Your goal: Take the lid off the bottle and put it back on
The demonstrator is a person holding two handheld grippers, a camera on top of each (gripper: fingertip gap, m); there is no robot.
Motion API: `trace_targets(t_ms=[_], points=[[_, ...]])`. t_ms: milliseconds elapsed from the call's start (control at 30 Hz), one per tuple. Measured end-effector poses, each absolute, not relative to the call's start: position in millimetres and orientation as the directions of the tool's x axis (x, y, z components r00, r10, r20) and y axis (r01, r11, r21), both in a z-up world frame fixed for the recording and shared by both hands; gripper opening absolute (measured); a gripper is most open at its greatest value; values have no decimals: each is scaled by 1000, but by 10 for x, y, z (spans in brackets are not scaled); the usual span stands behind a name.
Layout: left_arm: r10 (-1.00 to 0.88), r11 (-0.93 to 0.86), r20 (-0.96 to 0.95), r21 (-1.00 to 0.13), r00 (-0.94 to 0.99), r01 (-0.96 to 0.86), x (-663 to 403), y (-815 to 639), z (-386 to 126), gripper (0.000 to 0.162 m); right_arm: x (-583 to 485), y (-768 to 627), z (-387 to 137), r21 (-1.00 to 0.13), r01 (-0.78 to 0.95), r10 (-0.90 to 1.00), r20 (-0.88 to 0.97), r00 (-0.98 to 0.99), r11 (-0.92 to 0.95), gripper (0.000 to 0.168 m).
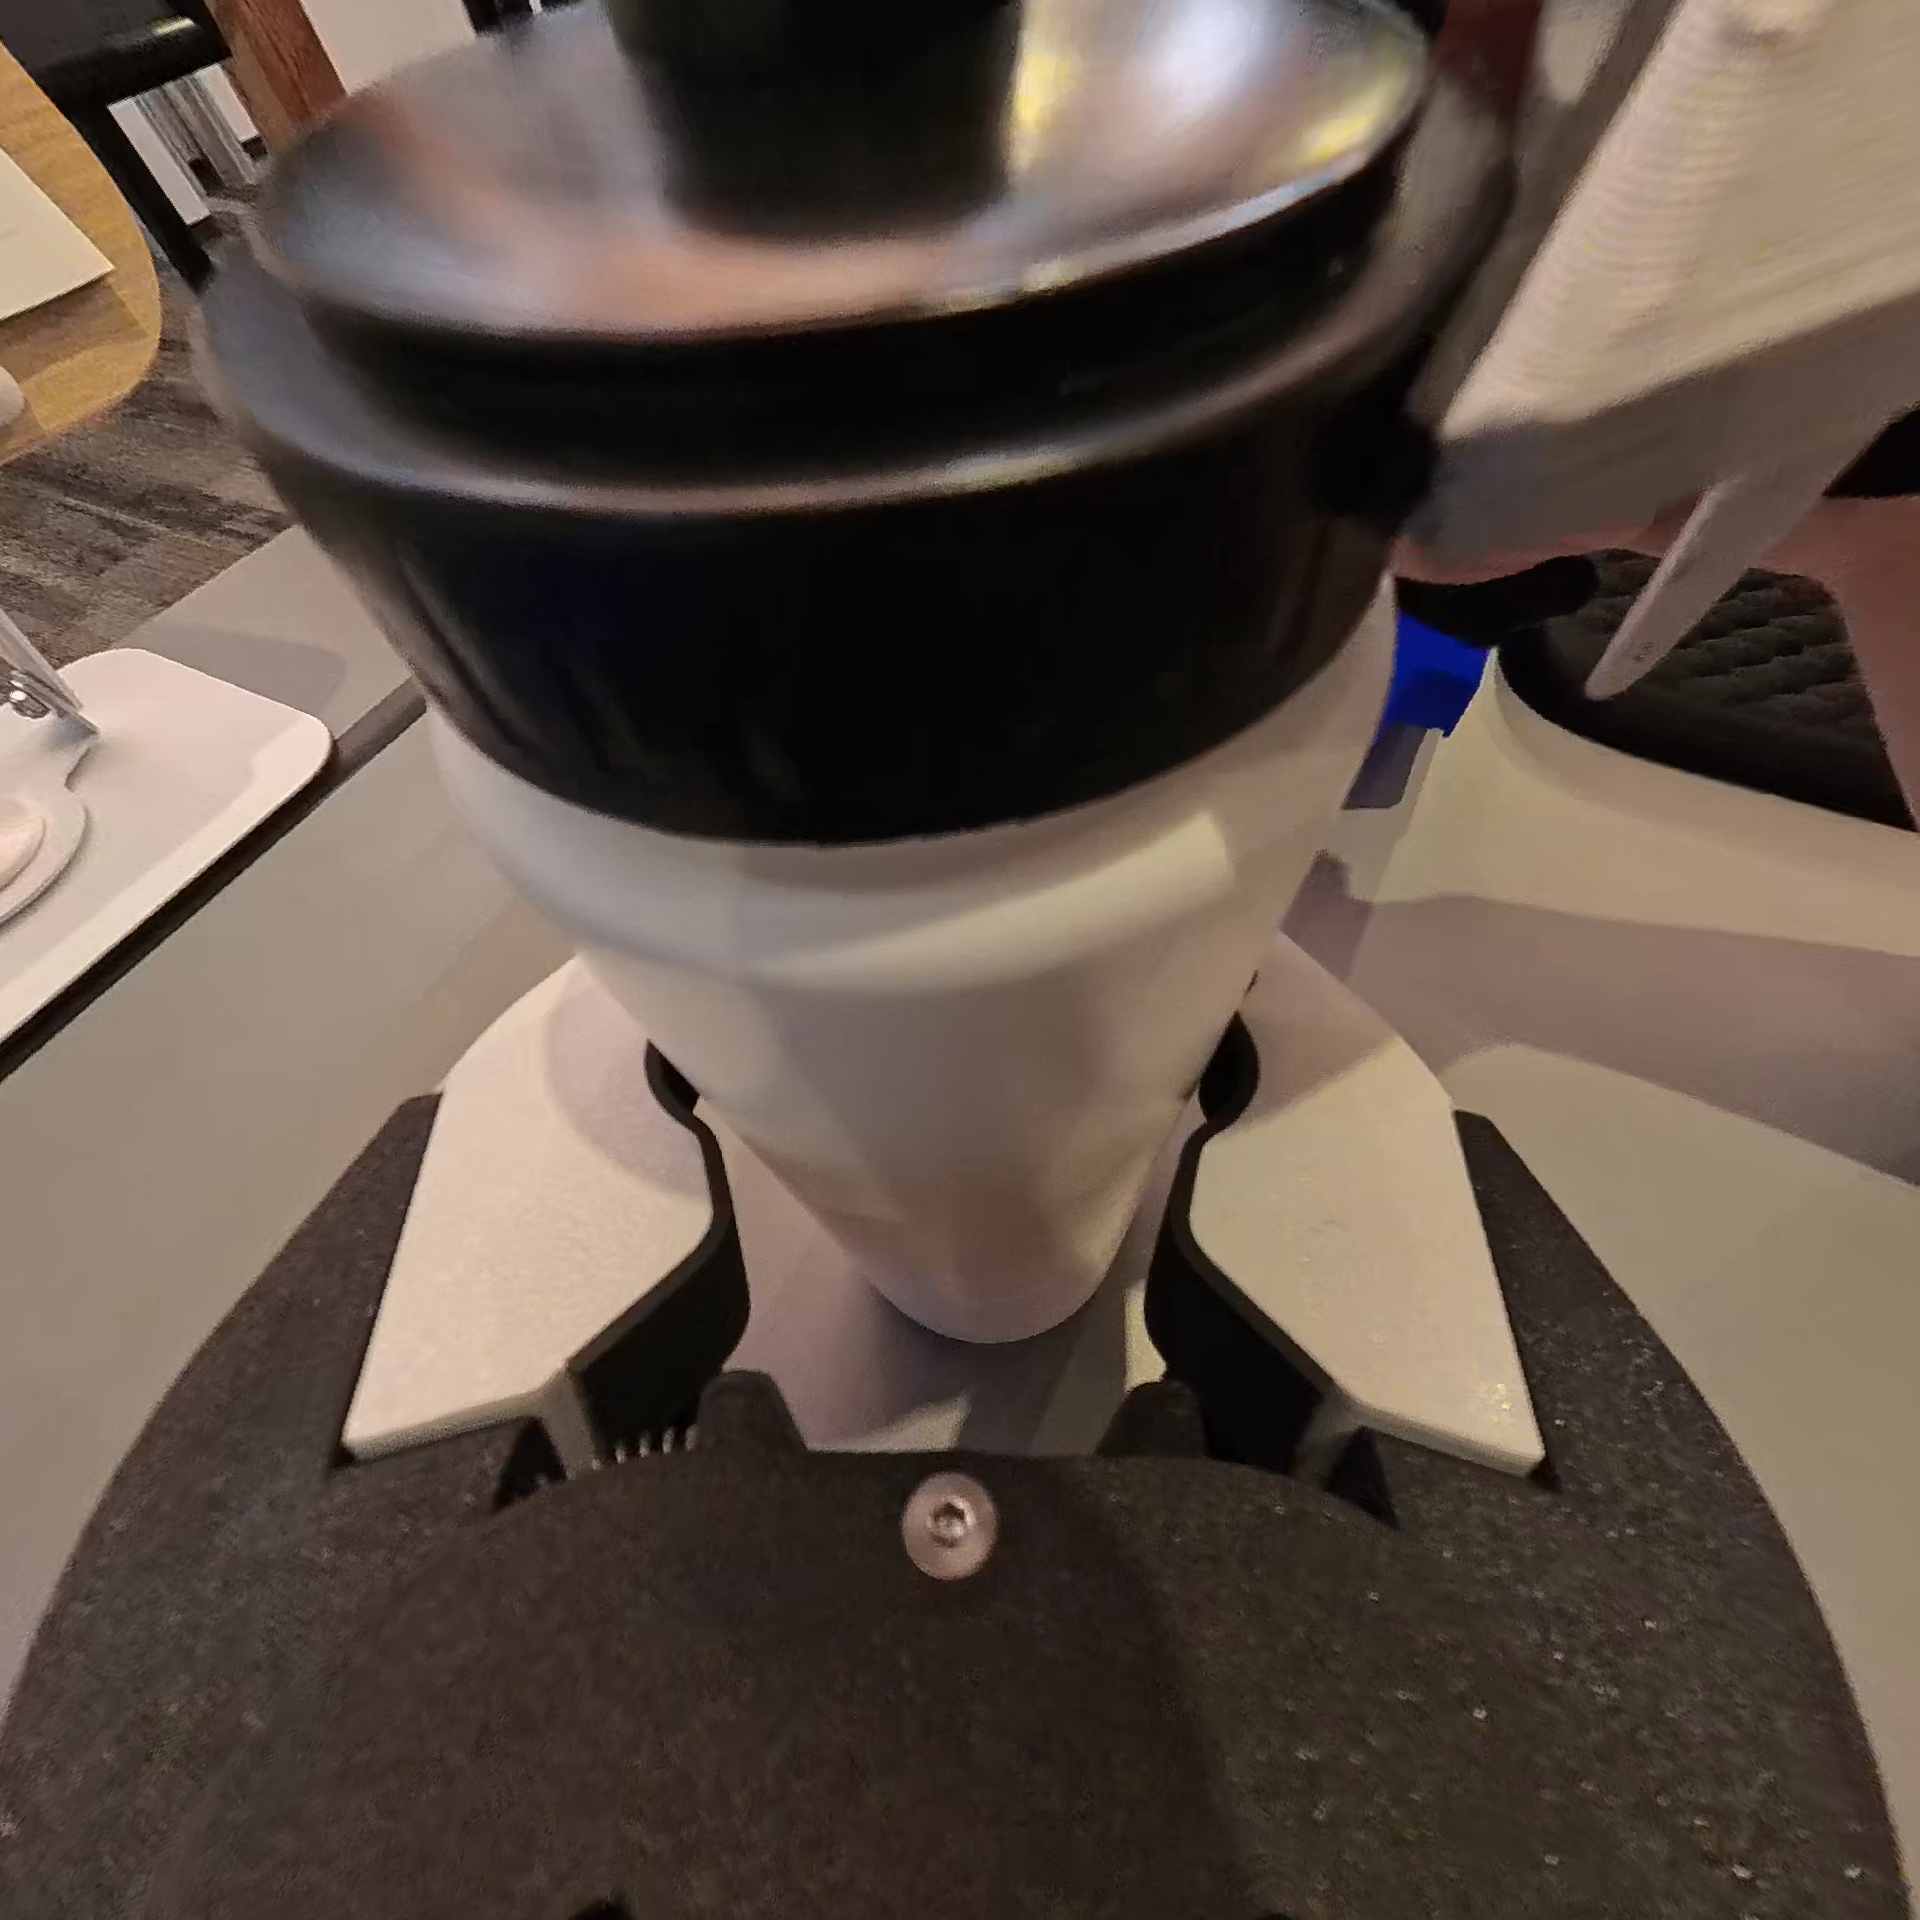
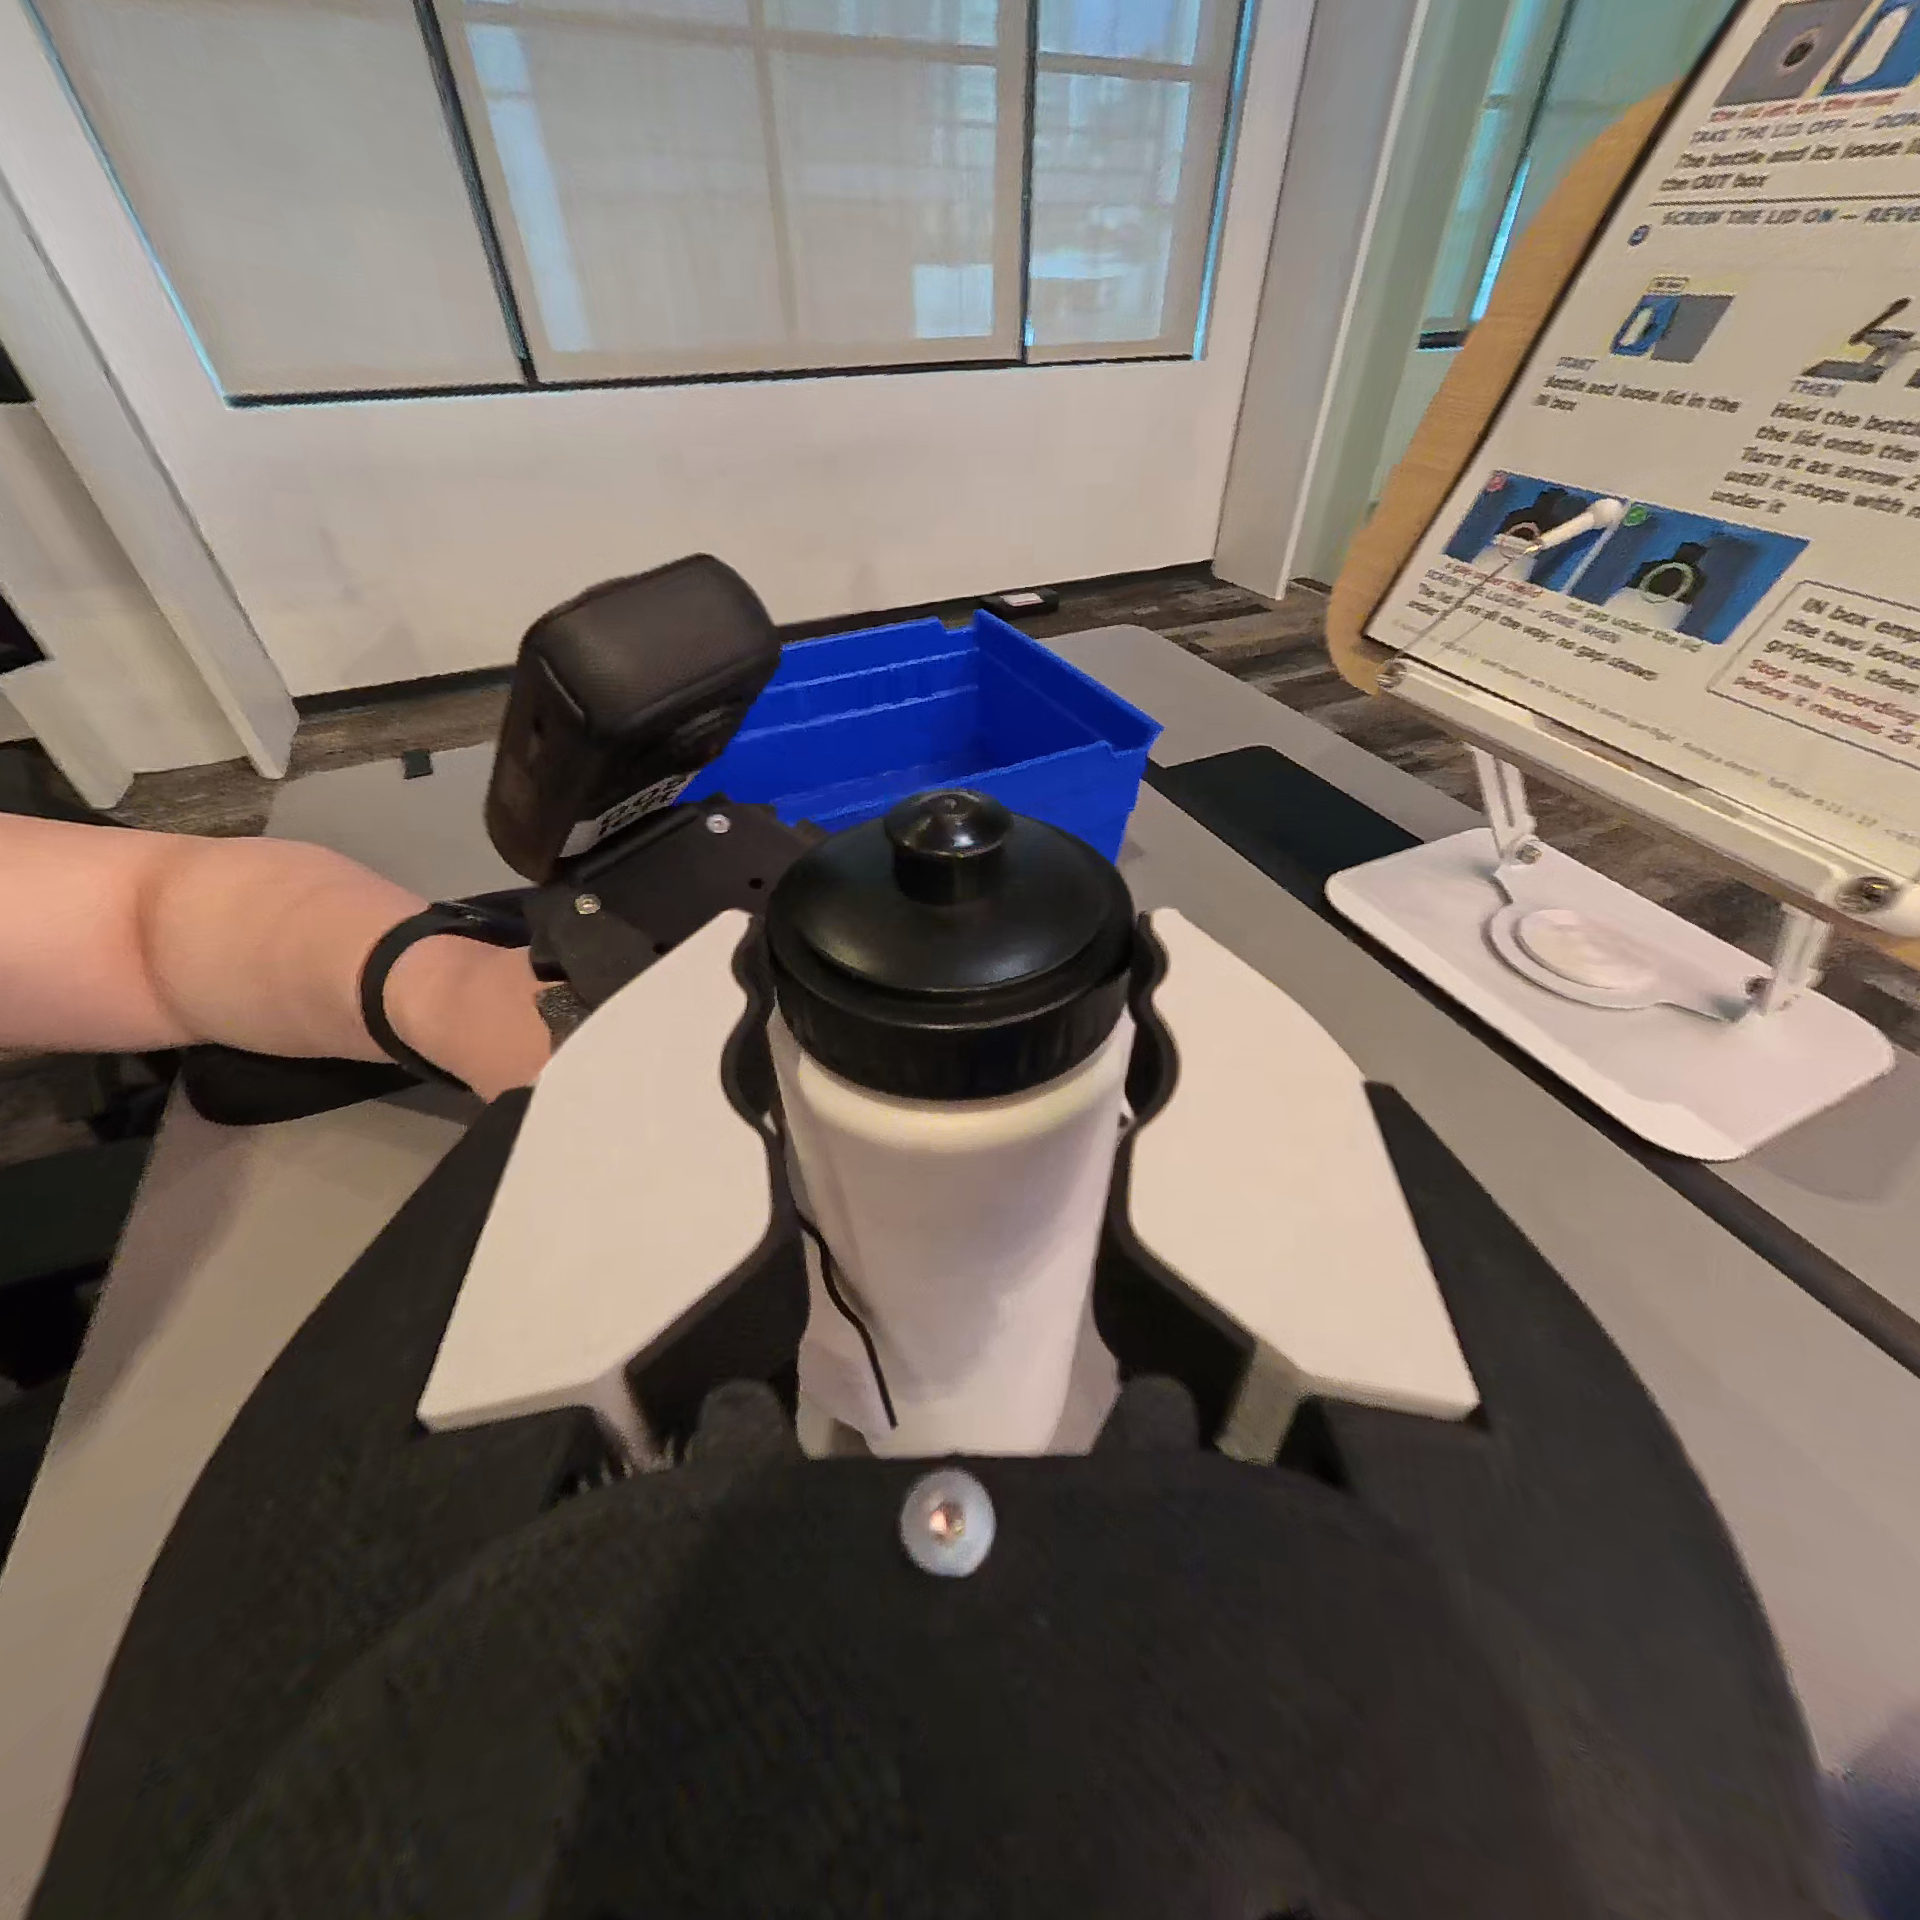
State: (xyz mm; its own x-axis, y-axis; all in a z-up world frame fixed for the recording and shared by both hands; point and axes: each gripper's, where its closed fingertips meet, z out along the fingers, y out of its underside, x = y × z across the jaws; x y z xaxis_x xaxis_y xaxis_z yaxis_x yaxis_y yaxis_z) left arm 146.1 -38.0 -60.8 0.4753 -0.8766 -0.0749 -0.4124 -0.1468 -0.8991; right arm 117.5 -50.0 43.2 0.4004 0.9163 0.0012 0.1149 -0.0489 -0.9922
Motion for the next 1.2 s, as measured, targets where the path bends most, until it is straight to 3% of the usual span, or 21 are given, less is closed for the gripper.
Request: trace_targets(t_ms=[333, 433, 600, 733, 800, 867, 1033, 1200], points=[[-821, -205, -86, -878, 564, -433, 1416, -303, -627, 97, 1168, -428, 412, -991, 128, 630, 80, 773, -31, 68], [-824, -199, -87, -881, 560, -430, 1406, -299, -624, 97, 1143, -448, 404, -986, 164, 684, 129, 718, 15, 70], [-849, -176, -85, -885, 521, -432, 1456, -331, -623, 97, 1233, -529, 606, -998, 51, 870, 44, 490, 22, 80], [-862, -158, -93, -884, 497, -440, 1487, -354, -624, 97, 1309, -432, 453, -982, 186, 913, 92, 397, 18, 84], [-863, -154, -96, -885, 495, -440, 1489, -352, -623, 97, 1271, -465, 408, -979, 201, 942, 52, 331, -17, 82], [-865, -151, -98, -885, 493, -441, 1492, -353, -625, 97, 1235, -493, 406, -981, 191, 955, 27, 294, -31, 67], [-861, -158, -94, -884, 500, -439, 1487, -347, -626, 97, 1234, -483, 402, -986, 163, 932, 18, 361, -44, 67], [-829, -186, -108, -872, 549, -453, 1455, -307, -638, 97, 1222, -447, 399, -985, 155, 817, 24, 576, -80, 67]])
